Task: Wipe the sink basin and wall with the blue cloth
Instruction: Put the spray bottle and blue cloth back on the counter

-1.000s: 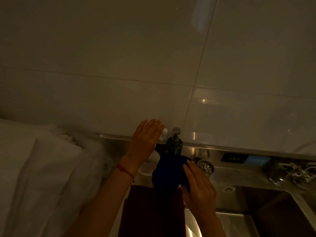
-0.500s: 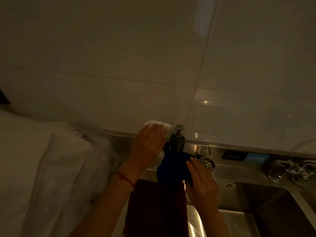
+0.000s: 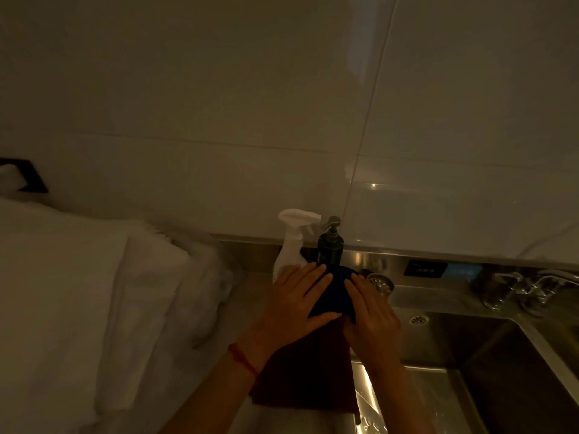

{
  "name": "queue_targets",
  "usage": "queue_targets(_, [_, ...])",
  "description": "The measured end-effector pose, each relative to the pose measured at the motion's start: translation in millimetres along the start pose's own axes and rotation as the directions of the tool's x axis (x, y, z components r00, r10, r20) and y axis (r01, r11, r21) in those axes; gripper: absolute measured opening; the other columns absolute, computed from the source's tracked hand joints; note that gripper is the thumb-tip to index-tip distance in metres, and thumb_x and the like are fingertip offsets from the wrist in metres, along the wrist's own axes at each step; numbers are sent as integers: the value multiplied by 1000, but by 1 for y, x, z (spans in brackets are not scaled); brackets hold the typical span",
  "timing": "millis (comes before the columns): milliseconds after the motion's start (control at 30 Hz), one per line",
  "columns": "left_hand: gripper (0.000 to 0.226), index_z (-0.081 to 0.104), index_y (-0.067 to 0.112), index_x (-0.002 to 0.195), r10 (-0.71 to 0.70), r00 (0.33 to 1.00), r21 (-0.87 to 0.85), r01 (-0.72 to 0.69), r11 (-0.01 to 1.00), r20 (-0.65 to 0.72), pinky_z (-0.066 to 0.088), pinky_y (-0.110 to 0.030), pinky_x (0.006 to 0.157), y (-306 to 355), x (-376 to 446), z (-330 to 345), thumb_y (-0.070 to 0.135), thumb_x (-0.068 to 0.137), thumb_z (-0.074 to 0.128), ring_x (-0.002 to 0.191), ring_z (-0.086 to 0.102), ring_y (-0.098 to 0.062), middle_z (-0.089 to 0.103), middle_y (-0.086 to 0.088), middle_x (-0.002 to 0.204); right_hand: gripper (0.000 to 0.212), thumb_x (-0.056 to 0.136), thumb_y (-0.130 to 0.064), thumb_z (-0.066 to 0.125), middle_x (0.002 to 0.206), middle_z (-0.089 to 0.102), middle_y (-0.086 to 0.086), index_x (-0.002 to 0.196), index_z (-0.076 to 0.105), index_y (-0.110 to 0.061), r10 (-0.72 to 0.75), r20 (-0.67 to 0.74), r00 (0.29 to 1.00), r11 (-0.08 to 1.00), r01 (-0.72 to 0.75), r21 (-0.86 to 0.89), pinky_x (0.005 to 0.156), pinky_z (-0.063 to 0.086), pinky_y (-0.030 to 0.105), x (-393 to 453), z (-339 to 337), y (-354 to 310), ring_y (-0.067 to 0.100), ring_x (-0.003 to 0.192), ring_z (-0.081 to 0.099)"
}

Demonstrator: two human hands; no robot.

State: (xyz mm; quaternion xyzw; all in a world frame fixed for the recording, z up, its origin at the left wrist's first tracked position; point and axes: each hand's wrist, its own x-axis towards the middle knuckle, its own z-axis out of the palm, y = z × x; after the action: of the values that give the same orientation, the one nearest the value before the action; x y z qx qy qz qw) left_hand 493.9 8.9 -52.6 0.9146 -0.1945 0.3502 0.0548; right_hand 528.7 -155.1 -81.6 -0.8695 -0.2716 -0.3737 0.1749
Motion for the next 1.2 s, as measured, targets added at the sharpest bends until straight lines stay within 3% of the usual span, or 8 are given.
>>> queue_targets(133, [75, 69, 3, 115, 26, 997, -16, -25, 1000, 75, 53, -48, 89, 7, -16, 4, 52, 59, 83, 110, 65, -28, 68, -13, 120, 44, 56, -4, 84, 100, 69, 22, 97, 68, 5, -7, -38, 999, 1000, 7, 12, 72, 56, 42, -7, -11, -9, 34, 89, 68])
queue_targets(300, [78, 64, 2, 120, -3, 996, -39, 6, 999, 88, 52, -45, 91, 25, -35, 5, 37, 55, 90, 113, 64, -28, 66, -13, 123, 30, 71, -11, 66, 100, 69, 21, 96, 69, 4, -25, -74, 997, 1000, 26, 13, 73, 57, 41, -25, -26, -15, 32, 89, 68])
queue_targets(467, [71, 67, 0, 116, -16, 1000, -9, 16, 1000, 20, 57, -43, 85, 51, -56, 1, 25, 54, 92, 106, 68, -29, 69, -16, 117, 54, 45, -1, 87, 99, 70, 20, 96, 69, 2, -60, -2, 998, 997, 60, 45, 75, 55, 41, -54, -42, -13, 31, 88, 69])
queue_targets(700, [60, 72, 0, 104, -20, 1000, 15, 20, 1000, -18, 60, -40, 79, 87, -92, -2, 5, 47, 92, 97, 71, -27, 73, -16, 107, 56, 45, 0, 87, 101, 69, 20, 97, 69, 3, -145, 78, 986, 983, 135, 128, 76, 55, 39, -94, -61, -11, 31, 92, 68])
queue_targets(767, [44, 74, 2, 102, -7, 999, 51, 9, 999, -47, 60, -38, 78, 92, -102, 0, 4, 60, 85, 95, 72, -26, 74, -15, 104, 56, 45, 1, 86, 102, 69, 20, 98, 69, 2, -168, 95, 981, 977, 152, 149, 75, 56, 38, -103, -63, -11, 30, 93, 68])
queue_targets(833, [21, 75, 3, 99, 21, 997, 96, -13, 995, -75, 60, -36, 77, 95, -112, 1, 8, 83, 63, 92, 73, -25, 75, -13, 101, 58, 43, -1, 88, 102, 69, 19, 98, 69, 1, -205, 120, 971, 970, 185, 160, 74, 56, 36, -111, -64, -11, 29, 93, 68])
queue_targets(967, [47, 76, 3, 97, 46, 993, 152, -29, 988, -106, 61, -35, 75, 96, -131, 2, 11, 103, 30, 90, 74, -24, 75, -12, 99, 67, 39, -10, 93, 104, 69, 18, 101, 69, 0, -272, 184, 945, 952, 236, 194, 71, 58, 34, -126, -62, -12, 29, 94, 68])
queue_targets(1200, [37, 76, 5, 99, 33, 999, 147, -28, 989, -29, 59, -34, 77, 101, -164, 8, 12, 99, 39, 91, 74, -22, 75, -11, 101, 66, 42, -12, 92, 106, 69, 16, 103, 68, -3, -315, 250, 916, 937, 258, 236, 77, 55, 34, -152, -48, -18, 27, 97, 67])
